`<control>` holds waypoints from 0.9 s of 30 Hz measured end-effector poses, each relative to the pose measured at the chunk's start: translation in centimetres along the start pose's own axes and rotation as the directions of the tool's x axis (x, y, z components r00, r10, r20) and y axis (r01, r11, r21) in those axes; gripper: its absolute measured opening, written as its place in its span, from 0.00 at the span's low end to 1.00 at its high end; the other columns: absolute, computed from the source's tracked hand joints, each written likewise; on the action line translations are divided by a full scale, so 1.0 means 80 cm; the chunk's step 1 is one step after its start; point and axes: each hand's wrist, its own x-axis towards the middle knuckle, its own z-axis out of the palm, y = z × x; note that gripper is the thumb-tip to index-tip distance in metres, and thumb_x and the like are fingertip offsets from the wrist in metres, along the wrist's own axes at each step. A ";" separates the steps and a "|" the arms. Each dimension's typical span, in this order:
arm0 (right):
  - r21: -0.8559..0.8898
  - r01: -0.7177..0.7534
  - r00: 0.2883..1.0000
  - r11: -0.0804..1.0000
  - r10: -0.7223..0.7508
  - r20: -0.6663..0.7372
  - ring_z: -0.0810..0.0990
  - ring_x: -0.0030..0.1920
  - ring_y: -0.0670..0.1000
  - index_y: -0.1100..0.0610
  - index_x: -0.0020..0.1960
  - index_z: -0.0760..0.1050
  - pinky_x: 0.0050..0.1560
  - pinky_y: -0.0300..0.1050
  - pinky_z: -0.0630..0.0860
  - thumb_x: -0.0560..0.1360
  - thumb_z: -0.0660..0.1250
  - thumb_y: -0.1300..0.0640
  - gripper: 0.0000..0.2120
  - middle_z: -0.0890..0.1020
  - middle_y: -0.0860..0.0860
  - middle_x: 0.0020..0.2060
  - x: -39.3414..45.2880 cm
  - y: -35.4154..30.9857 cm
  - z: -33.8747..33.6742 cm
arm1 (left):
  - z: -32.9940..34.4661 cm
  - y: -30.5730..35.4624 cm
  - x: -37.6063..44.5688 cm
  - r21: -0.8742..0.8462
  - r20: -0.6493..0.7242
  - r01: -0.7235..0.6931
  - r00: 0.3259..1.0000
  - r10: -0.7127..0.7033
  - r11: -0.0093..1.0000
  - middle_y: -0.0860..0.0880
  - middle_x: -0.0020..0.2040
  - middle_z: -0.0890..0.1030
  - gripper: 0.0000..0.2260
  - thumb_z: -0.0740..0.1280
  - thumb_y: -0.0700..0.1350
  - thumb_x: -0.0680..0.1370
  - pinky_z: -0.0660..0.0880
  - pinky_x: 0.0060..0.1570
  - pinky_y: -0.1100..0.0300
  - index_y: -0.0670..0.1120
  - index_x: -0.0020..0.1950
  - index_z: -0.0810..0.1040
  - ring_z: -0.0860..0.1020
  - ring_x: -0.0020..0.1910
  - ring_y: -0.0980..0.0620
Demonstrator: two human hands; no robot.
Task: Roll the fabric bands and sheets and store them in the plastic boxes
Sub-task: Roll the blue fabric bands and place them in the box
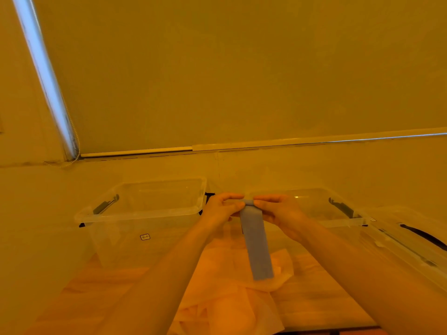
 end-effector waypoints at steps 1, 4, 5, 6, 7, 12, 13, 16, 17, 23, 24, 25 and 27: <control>0.005 0.001 1.000 1.000 -0.001 -0.004 0.82 0.44 0.51 0.66 0.54 0.78 0.41 0.41 0.82 0.74 0.67 0.69 0.09 0.82 0.58 0.47 0.000 0.000 -0.001 | 0.000 -0.001 0.001 0.000 0.001 0.020 1.000 -0.020 1.000 0.47 0.51 0.82 0.08 0.68 0.46 0.77 0.70 0.36 0.65 0.49 0.55 0.80 0.81 0.48 0.50; 0.003 0.007 1.000 1.000 -0.007 0.015 0.82 0.45 0.51 0.67 0.57 0.77 0.44 0.41 0.81 0.73 0.67 0.72 0.13 0.82 0.57 0.46 -0.002 -0.002 -0.003 | 0.002 -0.003 0.002 0.038 0.011 0.023 1.000 -0.023 0.999 0.45 0.48 0.83 0.08 0.66 0.48 0.79 0.70 0.34 0.66 0.47 0.52 0.81 0.81 0.42 0.53; -0.002 0.010 1.000 1.000 -0.010 0.017 0.82 0.45 0.51 0.67 0.57 0.77 0.44 0.41 0.81 0.72 0.67 0.72 0.13 0.82 0.57 0.45 -0.002 -0.002 -0.003 | 0.002 -0.003 0.003 0.049 0.008 0.012 1.000 -0.013 0.999 0.47 0.46 0.83 0.07 0.66 0.48 0.79 0.70 0.35 0.66 0.47 0.51 0.81 0.80 0.41 0.54; 0.000 0.012 1.000 1.000 -0.012 0.012 0.82 0.45 0.51 0.67 0.56 0.77 0.44 0.41 0.81 0.72 0.67 0.73 0.13 0.82 0.57 0.45 -0.002 -0.002 -0.003 | 0.002 -0.003 0.003 0.050 0.002 0.003 1.000 -0.003 0.999 0.48 0.45 0.82 0.05 0.66 0.47 0.78 0.71 0.36 0.66 0.47 0.50 0.80 0.80 0.40 0.56; 0.008 0.011 1.000 1.000 -0.011 0.005 0.82 0.45 0.51 0.66 0.56 0.77 0.44 0.41 0.81 0.72 0.68 0.72 0.12 0.82 0.57 0.45 -0.002 -0.002 -0.003 | 0.002 -0.002 0.003 0.038 -0.003 -0.005 1.000 0.005 0.999 0.49 0.45 0.81 0.05 0.66 0.46 0.78 0.71 0.35 0.68 0.47 0.50 0.80 0.79 0.40 0.57; -0.006 -0.074 0.997 0.997 0.074 -0.004 0.83 0.48 0.55 0.60 0.50 0.79 0.47 0.47 0.81 0.75 0.68 0.61 0.05 0.84 0.58 0.48 -0.001 0.002 -0.003 | 0.000 0.000 0.003 0.013 -0.004 -0.037 0.999 0.037 0.999 0.51 0.46 0.81 0.06 0.68 0.43 0.77 0.72 0.33 0.72 0.48 0.53 0.81 0.78 0.41 0.58; -0.010 -0.069 0.998 0.998 0.069 -0.008 0.83 0.46 0.54 0.60 0.49 0.79 0.44 0.45 0.81 0.75 0.68 0.62 0.04 0.84 0.58 0.47 -0.002 0.002 -0.004 | 0.000 0.000 0.001 0.015 0.001 -0.042 0.999 0.042 0.999 0.51 0.47 0.81 0.06 0.68 0.43 0.77 0.72 0.34 0.71 0.49 0.53 0.81 0.79 0.42 0.58; 0.039 -0.027 1.000 0.999 0.027 -0.001 0.82 0.43 0.52 0.63 0.48 0.79 0.38 0.41 0.81 0.75 0.67 0.67 0.04 0.82 0.58 0.45 -0.003 0.000 -0.005 | 0.001 -0.003 0.000 -0.011 0.002 -0.013 1.000 0.013 1.000 0.49 0.50 0.82 0.07 0.68 0.45 0.77 0.71 0.37 0.66 0.50 0.55 0.80 0.81 0.47 0.53; 0.047 -0.012 1.000 0.999 0.013 -0.006 0.82 0.44 0.52 0.64 0.50 0.79 0.39 0.41 0.82 0.74 0.67 0.68 0.05 0.82 0.58 0.46 -0.003 -0.001 -0.006 | 0.002 -0.004 0.001 -0.022 0.003 0.009 1.000 -0.009 1.000 0.48 0.51 0.82 0.08 0.67 0.46 0.78 0.71 0.36 0.66 0.49 0.55 0.80 0.81 0.47 0.51; -0.004 0.024 1.000 1.000 -0.024 -0.009 0.81 0.48 0.53 0.63 0.53 0.78 0.44 0.40 0.81 0.72 0.69 0.71 0.11 0.82 0.58 0.48 -0.004 0.000 -0.007 | 0.005 -0.007 0.002 0.018 0.010 0.012 1.000 -0.012 1.000 0.46 0.48 0.83 0.07 0.65 0.48 0.79 0.71 0.35 0.66 0.47 0.52 0.80 0.81 0.43 0.53; 0.005 0.020 1.000 1.000 -0.020 -0.009 0.81 0.49 0.53 0.62 0.52 0.78 0.45 0.40 0.81 0.72 0.69 0.71 0.11 0.82 0.58 0.49 -0.003 0.001 -0.007 | 0.005 -0.006 0.002 0.015 0.004 0.005 1.000 -0.005 1.000 0.48 0.48 0.82 0.06 0.65 0.47 0.79 0.71 0.36 0.67 0.48 0.52 0.80 0.80 0.43 0.55; 0.024 0.008 1.000 1.000 -0.008 -0.007 0.81 0.49 0.53 0.61 0.52 0.78 0.45 0.41 0.81 0.72 0.69 0.71 0.11 0.82 0.59 0.49 -0.002 0.002 -0.007 | 0.005 -0.004 0.002 0.007 0.003 -0.004 1.000 0.004 1.000 0.49 0.47 0.81 0.05 0.65 0.46 0.79 0.72 0.36 0.68 0.48 0.52 0.80 0.79 0.43 0.56; 0.063 -0.034 0.999 0.997 0.034 0.008 0.83 0.47 0.54 0.60 0.51 0.78 0.45 0.43 0.81 0.73 0.69 0.67 0.07 0.83 0.58 0.48 -0.003 0.002 -0.006 | 0.003 -0.003 0.003 -0.005 0.009 -0.024 1.000 0.024 1.000 0.50 0.48 0.81 0.06 0.66 0.44 0.79 0.72 0.34 0.70 0.48 0.53 0.80 0.79 0.44 0.56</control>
